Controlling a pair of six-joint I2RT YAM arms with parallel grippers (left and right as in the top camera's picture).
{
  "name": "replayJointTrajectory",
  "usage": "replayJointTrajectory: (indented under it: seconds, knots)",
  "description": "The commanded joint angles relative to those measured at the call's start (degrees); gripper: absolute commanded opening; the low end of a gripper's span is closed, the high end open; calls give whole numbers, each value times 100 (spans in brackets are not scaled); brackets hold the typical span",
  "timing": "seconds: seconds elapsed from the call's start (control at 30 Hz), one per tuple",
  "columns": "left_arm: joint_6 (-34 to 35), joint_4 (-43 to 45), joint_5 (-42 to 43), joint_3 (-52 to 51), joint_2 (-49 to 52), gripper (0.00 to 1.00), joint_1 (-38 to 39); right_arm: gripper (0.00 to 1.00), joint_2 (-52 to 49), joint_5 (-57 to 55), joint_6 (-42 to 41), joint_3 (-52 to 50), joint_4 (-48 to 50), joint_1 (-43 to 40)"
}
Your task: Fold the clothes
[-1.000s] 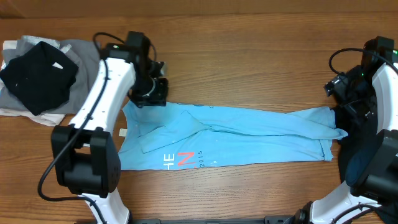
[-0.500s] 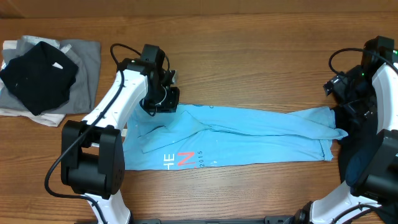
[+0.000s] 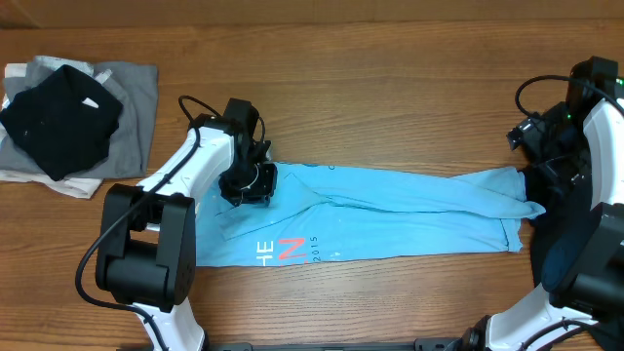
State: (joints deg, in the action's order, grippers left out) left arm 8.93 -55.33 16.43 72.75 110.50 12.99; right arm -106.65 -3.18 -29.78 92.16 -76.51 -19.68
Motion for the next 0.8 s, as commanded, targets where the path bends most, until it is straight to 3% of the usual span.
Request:
replayJointTrajectory:
  seconds: [0.0,0.77]
  knots:
    - [166,31,-470,-79,-109,4,-42,100,208,33,26,114,13,11]
    - [179,649,-702,-769,-109,4,-708,100,208,33,26,114,15,11]
